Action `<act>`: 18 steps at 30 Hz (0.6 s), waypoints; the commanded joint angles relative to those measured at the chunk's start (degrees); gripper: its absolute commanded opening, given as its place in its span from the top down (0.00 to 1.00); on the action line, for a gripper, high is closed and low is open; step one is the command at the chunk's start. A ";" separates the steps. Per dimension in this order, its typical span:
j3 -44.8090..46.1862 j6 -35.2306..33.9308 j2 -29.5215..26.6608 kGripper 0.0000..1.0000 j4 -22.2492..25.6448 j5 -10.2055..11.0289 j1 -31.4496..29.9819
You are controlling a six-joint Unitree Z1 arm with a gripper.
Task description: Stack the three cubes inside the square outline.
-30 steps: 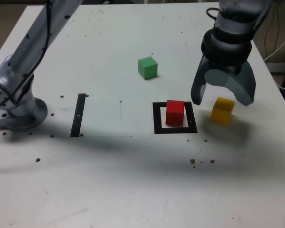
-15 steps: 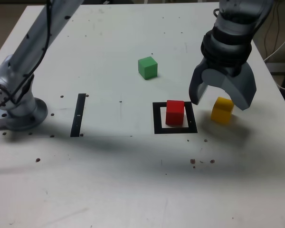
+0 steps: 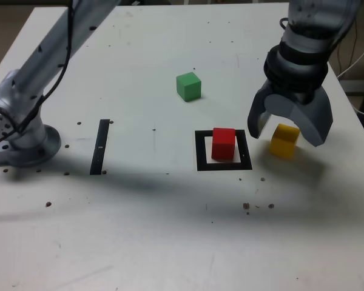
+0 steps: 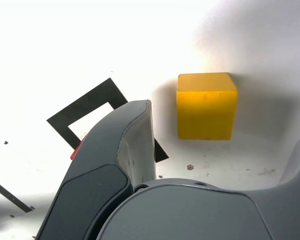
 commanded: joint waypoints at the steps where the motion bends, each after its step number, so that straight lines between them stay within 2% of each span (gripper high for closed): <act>1: -0.60 0.10 0.81 0.02 0.56 -0.01 -0.11; 12: -1.94 0.10 2.92 0.12 0.98 -0.09 -0.11; 18: -2.55 -0.18 3.29 0.24 0.82 -0.14 -0.11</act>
